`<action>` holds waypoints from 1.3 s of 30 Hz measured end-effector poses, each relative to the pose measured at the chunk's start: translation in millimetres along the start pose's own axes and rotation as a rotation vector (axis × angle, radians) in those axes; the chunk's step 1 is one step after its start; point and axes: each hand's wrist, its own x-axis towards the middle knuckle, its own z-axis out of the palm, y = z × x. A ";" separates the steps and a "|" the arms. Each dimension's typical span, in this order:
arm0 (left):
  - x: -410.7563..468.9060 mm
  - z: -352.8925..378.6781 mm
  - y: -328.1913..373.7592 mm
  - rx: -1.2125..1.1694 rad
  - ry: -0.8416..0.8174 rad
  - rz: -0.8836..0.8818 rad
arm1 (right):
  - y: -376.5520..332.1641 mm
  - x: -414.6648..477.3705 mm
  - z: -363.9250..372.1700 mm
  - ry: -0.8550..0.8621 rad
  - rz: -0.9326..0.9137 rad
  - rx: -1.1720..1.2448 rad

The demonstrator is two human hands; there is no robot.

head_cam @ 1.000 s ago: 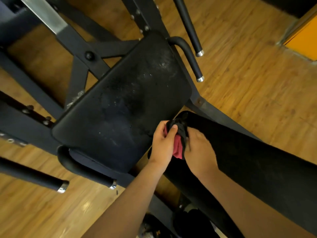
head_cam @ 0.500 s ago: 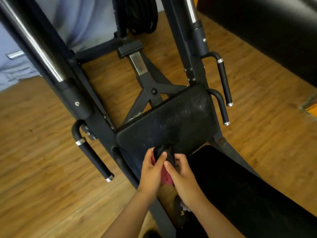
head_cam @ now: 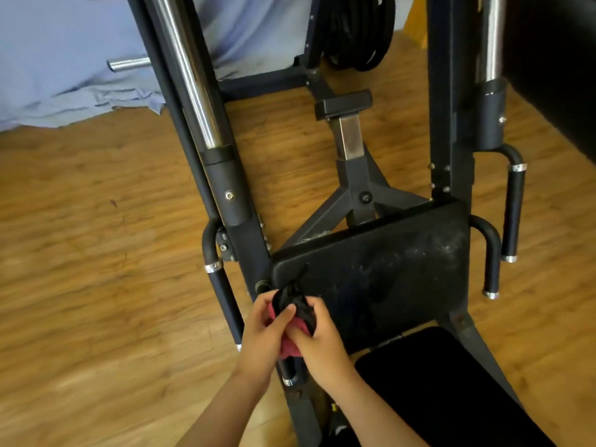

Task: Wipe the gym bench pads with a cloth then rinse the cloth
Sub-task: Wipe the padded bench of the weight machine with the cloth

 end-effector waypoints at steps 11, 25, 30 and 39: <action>93.1 19.6 3.5 0.032 0.140 0.015 | -21.0 110.1 -39.3 -0.059 -0.096 -0.301; 134.7 -41.1 15.3 1.531 -0.143 0.556 | -23.0 205.3 -44.2 -0.220 -0.319 -1.127; 154.8 -70.3 38.0 2.230 -0.474 0.466 | -14.4 208.1 -32.9 -0.225 -0.295 -1.075; 165.4 -93.1 20.7 2.322 -0.574 0.777 | -2.1 201.5 -0.7 -0.082 -0.412 -1.142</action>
